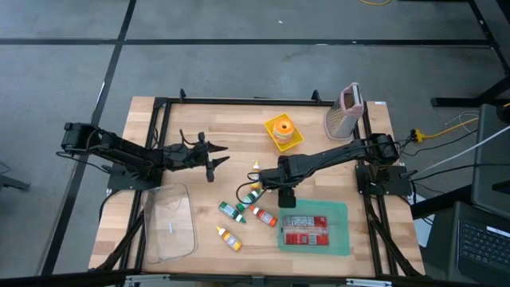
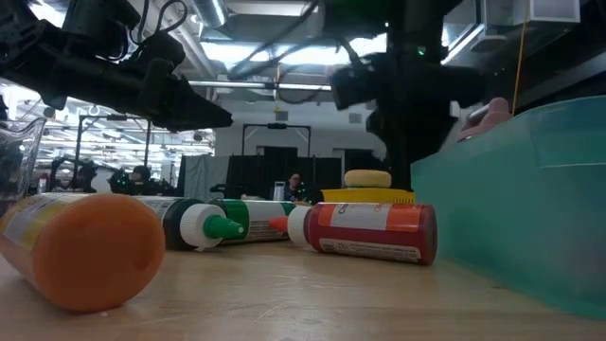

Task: Pick & Place Food Item
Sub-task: Put the top right yellow food coloring bottle into the transparent bin

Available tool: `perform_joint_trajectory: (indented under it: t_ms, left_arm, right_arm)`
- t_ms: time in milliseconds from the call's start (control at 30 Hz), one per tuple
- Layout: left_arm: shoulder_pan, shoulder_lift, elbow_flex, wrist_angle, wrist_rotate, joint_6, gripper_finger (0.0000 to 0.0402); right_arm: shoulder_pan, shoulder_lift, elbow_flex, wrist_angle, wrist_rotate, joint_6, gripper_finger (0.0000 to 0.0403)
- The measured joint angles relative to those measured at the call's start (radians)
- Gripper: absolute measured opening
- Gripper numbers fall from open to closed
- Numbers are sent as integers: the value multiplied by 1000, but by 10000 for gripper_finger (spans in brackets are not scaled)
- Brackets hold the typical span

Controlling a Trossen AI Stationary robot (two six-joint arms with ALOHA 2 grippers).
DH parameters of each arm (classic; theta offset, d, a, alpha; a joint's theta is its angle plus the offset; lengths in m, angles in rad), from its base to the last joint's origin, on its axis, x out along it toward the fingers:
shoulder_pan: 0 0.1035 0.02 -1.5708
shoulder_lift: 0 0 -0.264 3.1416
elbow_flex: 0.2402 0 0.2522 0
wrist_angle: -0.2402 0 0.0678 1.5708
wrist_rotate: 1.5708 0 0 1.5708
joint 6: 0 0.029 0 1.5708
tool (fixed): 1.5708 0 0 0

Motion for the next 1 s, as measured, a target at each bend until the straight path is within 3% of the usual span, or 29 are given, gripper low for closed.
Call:
perform_joint_trajectory:
  t_ms: [700,1000]
  left_arm:
    - [39,0,0,-14,31,-5,159]
    - [39,0,0,-22,30,-5,159]
  right_arm:
    - [-53,0,-61,81,-16,-105,196]
    - [-56,0,-193,155,-90,-102,196]
